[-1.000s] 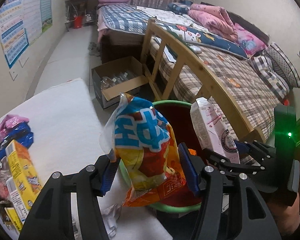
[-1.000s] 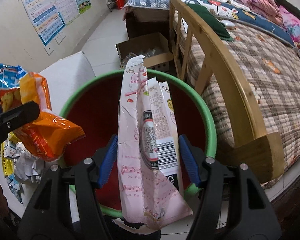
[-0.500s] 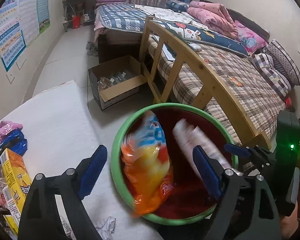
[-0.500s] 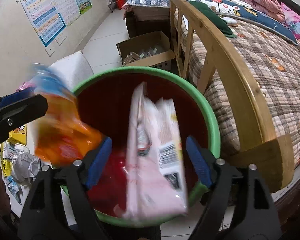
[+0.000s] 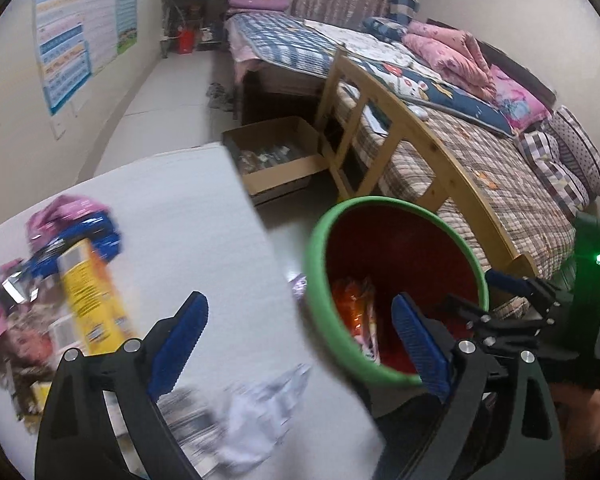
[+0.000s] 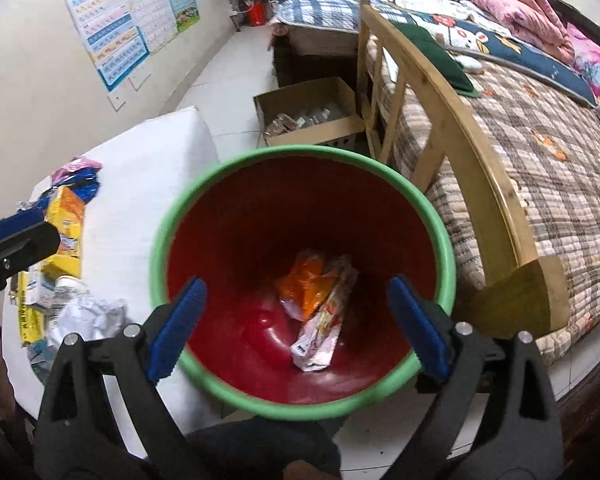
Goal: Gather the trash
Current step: 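Move both tools back over the table toward the remaining trash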
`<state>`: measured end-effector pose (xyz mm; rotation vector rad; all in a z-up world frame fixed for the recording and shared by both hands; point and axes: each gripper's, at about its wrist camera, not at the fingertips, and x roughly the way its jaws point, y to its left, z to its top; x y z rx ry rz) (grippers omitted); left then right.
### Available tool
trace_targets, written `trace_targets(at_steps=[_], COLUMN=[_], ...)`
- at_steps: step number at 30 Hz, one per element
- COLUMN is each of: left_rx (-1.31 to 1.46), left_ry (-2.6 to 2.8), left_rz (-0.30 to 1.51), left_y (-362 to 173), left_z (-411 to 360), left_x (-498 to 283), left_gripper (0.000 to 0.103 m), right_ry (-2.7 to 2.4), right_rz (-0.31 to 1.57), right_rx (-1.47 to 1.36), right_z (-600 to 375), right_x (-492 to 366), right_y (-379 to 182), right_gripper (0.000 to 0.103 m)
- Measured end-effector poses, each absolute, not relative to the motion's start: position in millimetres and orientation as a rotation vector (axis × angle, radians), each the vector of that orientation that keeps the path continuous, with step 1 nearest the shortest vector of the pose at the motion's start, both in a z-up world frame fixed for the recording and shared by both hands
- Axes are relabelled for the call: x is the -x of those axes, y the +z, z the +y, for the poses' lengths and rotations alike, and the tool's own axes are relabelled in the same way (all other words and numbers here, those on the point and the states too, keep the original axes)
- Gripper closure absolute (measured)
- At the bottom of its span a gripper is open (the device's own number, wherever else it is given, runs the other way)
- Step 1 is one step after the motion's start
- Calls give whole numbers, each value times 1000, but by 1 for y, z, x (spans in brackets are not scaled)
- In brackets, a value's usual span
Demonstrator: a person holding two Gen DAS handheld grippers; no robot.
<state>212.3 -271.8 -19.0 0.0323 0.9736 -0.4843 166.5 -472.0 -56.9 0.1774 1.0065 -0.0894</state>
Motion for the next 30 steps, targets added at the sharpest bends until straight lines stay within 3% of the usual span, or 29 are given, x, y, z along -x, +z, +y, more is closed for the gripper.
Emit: trace_targets(at_steps=[14, 30], left_rx=[73, 190], left_ry=[-287, -118], left_rz=[912, 922], left_y=[13, 0], left_z=[-117, 15], left_x=[-168, -136], left_gripper=[12, 12], right_ry=[66, 164], right_rz=[976, 1020], right_rx=[-87, 1], right_z=[-346, -241], right_x=[-165, -167], right_y=[-20, -23], right_gripper=[10, 10])
